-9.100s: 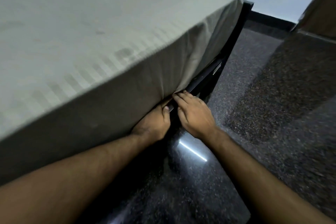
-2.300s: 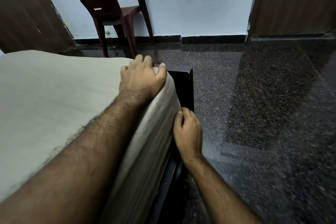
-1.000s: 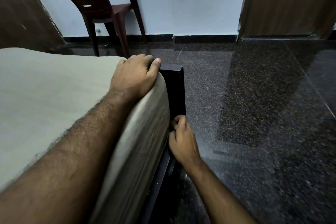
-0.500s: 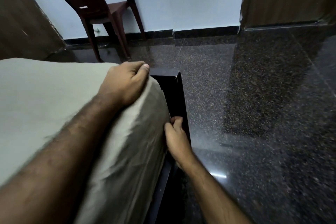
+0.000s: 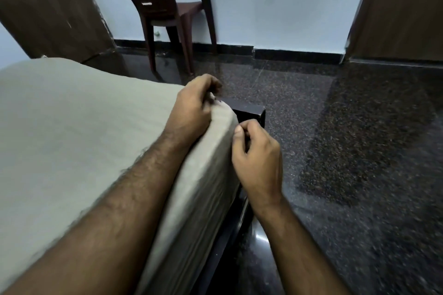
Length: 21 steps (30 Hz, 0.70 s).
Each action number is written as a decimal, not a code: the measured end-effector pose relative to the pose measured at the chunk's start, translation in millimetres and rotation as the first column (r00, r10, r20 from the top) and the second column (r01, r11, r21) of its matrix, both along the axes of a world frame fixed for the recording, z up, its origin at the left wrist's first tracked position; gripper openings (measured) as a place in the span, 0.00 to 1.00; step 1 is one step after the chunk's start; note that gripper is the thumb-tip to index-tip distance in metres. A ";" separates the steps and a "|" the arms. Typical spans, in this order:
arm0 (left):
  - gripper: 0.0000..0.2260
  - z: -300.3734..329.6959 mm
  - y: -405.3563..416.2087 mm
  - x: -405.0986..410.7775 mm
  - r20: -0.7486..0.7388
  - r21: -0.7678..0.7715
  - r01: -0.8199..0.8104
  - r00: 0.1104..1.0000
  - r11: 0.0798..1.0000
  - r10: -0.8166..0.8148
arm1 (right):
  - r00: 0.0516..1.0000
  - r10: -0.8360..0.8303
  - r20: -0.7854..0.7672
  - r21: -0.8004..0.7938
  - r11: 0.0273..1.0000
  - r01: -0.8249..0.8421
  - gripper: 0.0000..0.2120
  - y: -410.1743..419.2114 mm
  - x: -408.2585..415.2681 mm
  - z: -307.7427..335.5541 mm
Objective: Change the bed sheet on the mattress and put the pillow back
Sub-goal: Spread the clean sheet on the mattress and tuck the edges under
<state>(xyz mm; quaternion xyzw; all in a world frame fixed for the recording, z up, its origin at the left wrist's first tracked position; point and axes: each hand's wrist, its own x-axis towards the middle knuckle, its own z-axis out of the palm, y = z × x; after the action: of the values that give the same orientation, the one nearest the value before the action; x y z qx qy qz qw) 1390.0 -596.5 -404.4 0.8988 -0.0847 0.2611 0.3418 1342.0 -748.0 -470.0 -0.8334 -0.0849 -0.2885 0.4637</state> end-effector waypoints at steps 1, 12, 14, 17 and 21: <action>0.12 3.7 -1.5 -6.2 0.050 -0.068 -0.016 0.999 0.998 0.019 | 1.000 0.001 0.016 -0.036 0.999 -0.001 0.06 -1.5 0.1 9.2; 0.14 6.1 13.0 -23.7 -0.182 0.185 -0.269 0.936 0.945 0.302 | 0.963 0.269 0.015 -0.429 0.872 -0.237 0.25 -7.4 31.4 36.4; 0.17 6.8 9.6 -12.2 -0.213 0.221 -0.251 0.931 0.942 0.298 | 0.970 0.227 0.089 -0.465 0.871 -0.161 0.24 -2.9 37.0 37.9; 0.24 -0.4 7.8 -5.6 -0.213 0.224 -0.207 0.943 0.953 0.255 | 0.972 0.166 0.167 -0.484 0.872 -0.066 0.21 4.6 50.9 35.7; 0.21 -10.3 11.0 -2.8 -0.123 0.132 -0.252 0.956 0.959 0.268 | 0.973 0.231 0.000 -0.438 0.874 -0.208 0.14 16.9 80.2 44.1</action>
<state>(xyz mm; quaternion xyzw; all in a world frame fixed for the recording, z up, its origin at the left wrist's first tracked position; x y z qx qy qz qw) 1387.2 -585.5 -414.7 0.9363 0.0436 0.2352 0.2571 1422.3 -731.1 -425.9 -0.8930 -0.2532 -0.2294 0.2930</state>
